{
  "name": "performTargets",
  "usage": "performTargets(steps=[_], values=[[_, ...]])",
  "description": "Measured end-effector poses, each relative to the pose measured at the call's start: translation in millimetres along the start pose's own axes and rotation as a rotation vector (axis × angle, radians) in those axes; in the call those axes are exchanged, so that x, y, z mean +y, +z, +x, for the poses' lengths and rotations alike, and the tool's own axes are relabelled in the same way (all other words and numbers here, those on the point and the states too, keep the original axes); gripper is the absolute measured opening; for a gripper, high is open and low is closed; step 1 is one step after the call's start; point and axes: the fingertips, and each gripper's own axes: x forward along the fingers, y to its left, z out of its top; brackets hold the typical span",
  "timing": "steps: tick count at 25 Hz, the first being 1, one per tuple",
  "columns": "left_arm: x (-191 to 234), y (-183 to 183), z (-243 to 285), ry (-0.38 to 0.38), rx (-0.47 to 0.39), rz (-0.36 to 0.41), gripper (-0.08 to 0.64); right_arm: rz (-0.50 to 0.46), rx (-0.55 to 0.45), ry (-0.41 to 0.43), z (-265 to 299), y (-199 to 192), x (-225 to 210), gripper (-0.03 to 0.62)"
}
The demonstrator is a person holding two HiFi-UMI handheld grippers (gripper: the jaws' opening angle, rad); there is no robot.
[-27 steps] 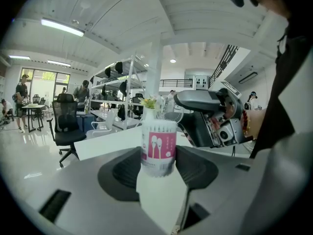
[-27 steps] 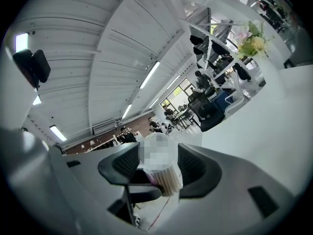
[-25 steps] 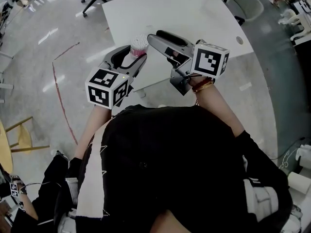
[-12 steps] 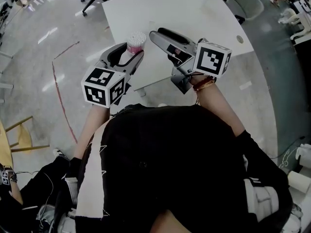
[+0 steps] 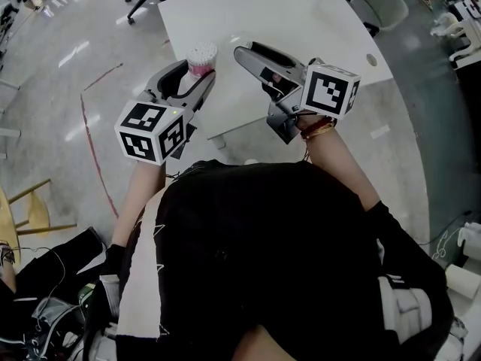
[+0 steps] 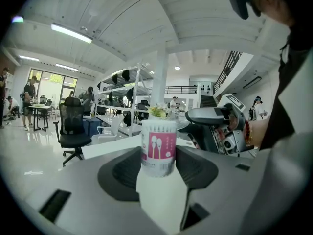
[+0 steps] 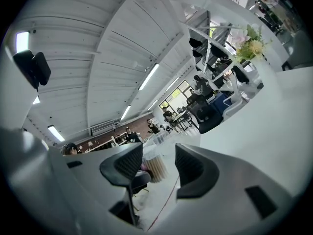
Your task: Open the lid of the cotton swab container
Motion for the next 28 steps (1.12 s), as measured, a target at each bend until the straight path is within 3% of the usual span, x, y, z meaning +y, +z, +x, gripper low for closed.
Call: performTargets(steps=[11, 16, 28], values=[[1.3, 4.7, -1.8, 0.002, -0.009, 0.0, 0.233, -0.01, 0.006, -0.037, -3.3, 0.9, -3.7, 0.21], [2.7, 3.9, -0.3, 0.004, -0.01, 0.0, 0.233, 0.027, 0.009, 0.008, 0.2, -4.1, -1.1, 0.21], [8.4, 3.1, -2.2, 0.015, -0.011, -0.009, 0.233, 0.056, 0.003, -0.011, -0.1, -7.8, -8.6, 0.21]])
